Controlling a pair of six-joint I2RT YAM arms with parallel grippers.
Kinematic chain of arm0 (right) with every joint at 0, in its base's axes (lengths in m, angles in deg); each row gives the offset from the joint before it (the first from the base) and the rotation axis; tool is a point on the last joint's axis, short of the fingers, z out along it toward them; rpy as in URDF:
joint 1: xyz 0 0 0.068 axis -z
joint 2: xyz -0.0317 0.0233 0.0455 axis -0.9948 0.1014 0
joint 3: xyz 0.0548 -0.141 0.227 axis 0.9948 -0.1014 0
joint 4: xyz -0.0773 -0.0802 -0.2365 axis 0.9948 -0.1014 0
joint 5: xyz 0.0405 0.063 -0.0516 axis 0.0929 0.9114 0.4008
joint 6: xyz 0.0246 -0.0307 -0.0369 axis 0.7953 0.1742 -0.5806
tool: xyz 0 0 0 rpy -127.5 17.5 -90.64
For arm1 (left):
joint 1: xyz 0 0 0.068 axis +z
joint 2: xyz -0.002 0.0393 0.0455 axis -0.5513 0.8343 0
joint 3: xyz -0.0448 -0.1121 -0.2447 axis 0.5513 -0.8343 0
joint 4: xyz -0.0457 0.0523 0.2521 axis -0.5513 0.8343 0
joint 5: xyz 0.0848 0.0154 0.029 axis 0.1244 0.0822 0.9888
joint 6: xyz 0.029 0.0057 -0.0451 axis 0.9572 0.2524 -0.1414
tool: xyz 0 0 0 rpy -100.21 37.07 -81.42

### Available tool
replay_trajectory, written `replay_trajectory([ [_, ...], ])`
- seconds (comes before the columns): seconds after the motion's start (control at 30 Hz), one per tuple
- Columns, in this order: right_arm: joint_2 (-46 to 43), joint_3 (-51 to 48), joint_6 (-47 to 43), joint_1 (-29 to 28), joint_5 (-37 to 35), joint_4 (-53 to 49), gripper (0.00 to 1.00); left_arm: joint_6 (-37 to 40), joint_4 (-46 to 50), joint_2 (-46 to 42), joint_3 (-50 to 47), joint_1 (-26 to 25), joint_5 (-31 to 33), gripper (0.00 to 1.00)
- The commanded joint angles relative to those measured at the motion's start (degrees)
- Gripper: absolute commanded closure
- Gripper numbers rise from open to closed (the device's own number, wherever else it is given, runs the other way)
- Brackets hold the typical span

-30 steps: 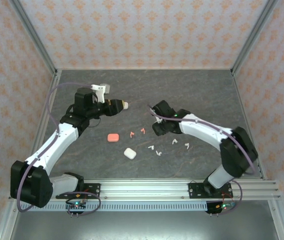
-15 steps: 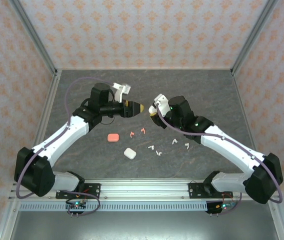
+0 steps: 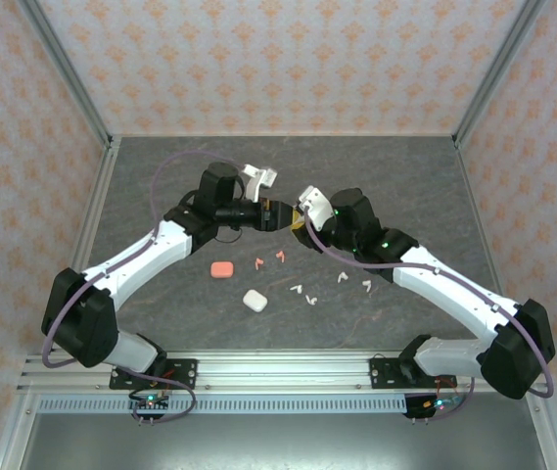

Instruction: Insert wireless bluetooth earbuds into charging case

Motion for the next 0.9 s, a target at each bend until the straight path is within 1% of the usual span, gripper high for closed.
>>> replay_trajectory([
  [0.0, -1.2, -0.2, -1.0, 0.2, 0.4, 1.5, 0.59, 0.7, 0.5, 1.0, 2.5, -0.7, -2.4, 0.55],
  [0.27, -0.9, 0.1, -0.4, 0.3, -0.6, 1.5, 0.60, 4.8, 7.0, 2.0, 4.6, -1.0, -4.5, 0.67],
  [0.4, -0.5, 0.5, -0.5, 0.3, -1.2, 0.7, 0.59, 7.2, 9.7, 2.6, 5.6, -1.2, -6.7, 0.72],
  [0.53, -0.6, 1.2, -0.2, 0.4, -1.5, -0.4, 0.55, 9.2, 11.8, 2.3, 6.2, -1.3, -6.5, 0.82],
  [0.63, -0.9, 1.9, 0.5, 0.8, -0.7, -2.1, 0.43, 9.4, 10.9, 1.5, 5.9, -1.2, -5.4, 0.86],
  [0.73, -1.6, 1.9, 1.8, 2.0, 1.4, -3.8, 0.28, 9.4, 8.5, 0.2, 4.9, -1.3, -2.9, 0.91],
  [0.8, -4.7, 1.0, 2.5, 3.1, 3.3, -4.7, 0.16, 9.3, 5.6, -1.1, 3.6, -1.2, -1.1, 0.95],
  [0.87, -6.8, 0.1, 2.6, 4.3, 5.1, -5.6, 0.07, 9.3, 2.7, -2.4, 2.2, -1.2, 0.6, 0.98],
])
